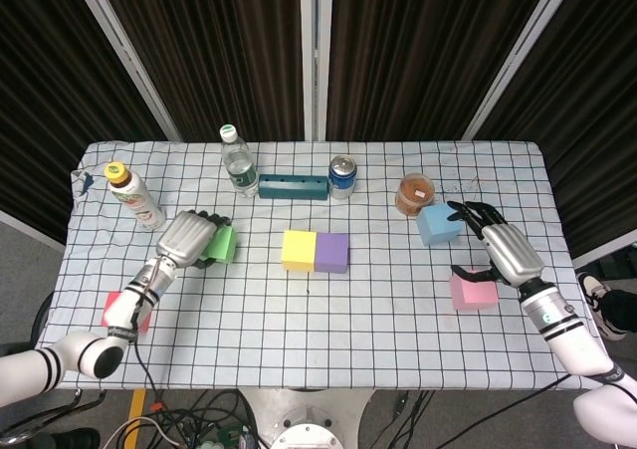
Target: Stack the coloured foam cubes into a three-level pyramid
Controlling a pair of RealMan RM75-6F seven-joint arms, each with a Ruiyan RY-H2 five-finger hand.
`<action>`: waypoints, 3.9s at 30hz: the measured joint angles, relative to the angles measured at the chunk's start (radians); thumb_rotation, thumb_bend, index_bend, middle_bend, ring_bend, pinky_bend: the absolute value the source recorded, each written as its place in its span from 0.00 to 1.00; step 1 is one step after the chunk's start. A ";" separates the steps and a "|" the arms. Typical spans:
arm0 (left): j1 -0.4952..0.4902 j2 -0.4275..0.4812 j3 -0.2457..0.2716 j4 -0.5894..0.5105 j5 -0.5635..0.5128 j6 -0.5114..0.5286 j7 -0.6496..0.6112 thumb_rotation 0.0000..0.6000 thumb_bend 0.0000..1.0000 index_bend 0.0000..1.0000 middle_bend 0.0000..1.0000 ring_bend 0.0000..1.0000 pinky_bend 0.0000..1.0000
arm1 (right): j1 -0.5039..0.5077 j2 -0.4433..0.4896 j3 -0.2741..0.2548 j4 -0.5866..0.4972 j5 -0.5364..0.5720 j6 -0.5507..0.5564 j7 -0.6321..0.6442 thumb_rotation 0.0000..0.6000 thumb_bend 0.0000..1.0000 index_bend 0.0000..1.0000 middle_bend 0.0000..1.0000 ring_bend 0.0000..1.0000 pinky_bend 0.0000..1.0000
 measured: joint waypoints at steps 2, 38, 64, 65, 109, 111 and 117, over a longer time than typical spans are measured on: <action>-0.020 0.001 -0.009 0.006 0.012 -0.024 -0.026 1.00 0.26 0.26 0.40 0.42 0.43 | -0.002 0.002 -0.001 -0.001 0.001 0.001 -0.001 1.00 0.18 0.00 0.22 0.04 0.00; -0.217 -0.082 0.000 -0.048 -0.359 -0.064 0.215 0.75 0.26 0.19 0.37 0.40 0.36 | -0.028 0.005 -0.014 0.032 -0.029 0.021 0.064 1.00 0.18 0.00 0.22 0.04 0.00; -0.208 -0.123 0.026 0.092 -0.128 -0.111 0.048 0.80 0.26 0.19 0.32 0.37 0.33 | -0.023 -0.001 -0.004 0.033 -0.005 0.005 0.052 1.00 0.18 0.00 0.22 0.04 0.00; -0.208 -0.125 0.025 0.093 -0.127 -0.111 0.047 0.80 0.26 0.19 0.32 0.37 0.33 | -0.023 -0.002 -0.004 0.033 -0.005 0.004 0.052 1.00 0.18 0.00 0.22 0.04 0.00; -0.229 -0.171 0.021 0.094 -0.188 -0.095 0.130 0.76 0.23 0.14 0.28 0.37 0.31 | -0.029 -0.002 -0.004 0.045 -0.007 0.003 0.069 1.00 0.18 0.00 0.22 0.04 0.00; -0.230 -0.170 0.022 0.091 -0.193 -0.095 0.136 0.74 0.23 0.13 0.26 0.37 0.31 | -0.029 -0.002 -0.004 0.045 -0.008 0.003 0.071 1.00 0.18 0.00 0.22 0.04 0.00; -0.234 -0.170 0.024 0.086 -0.211 -0.095 0.149 0.70 0.22 0.10 0.22 0.37 0.30 | -0.029 -0.002 -0.004 0.047 -0.010 0.003 0.078 1.00 0.19 0.00 0.22 0.04 0.00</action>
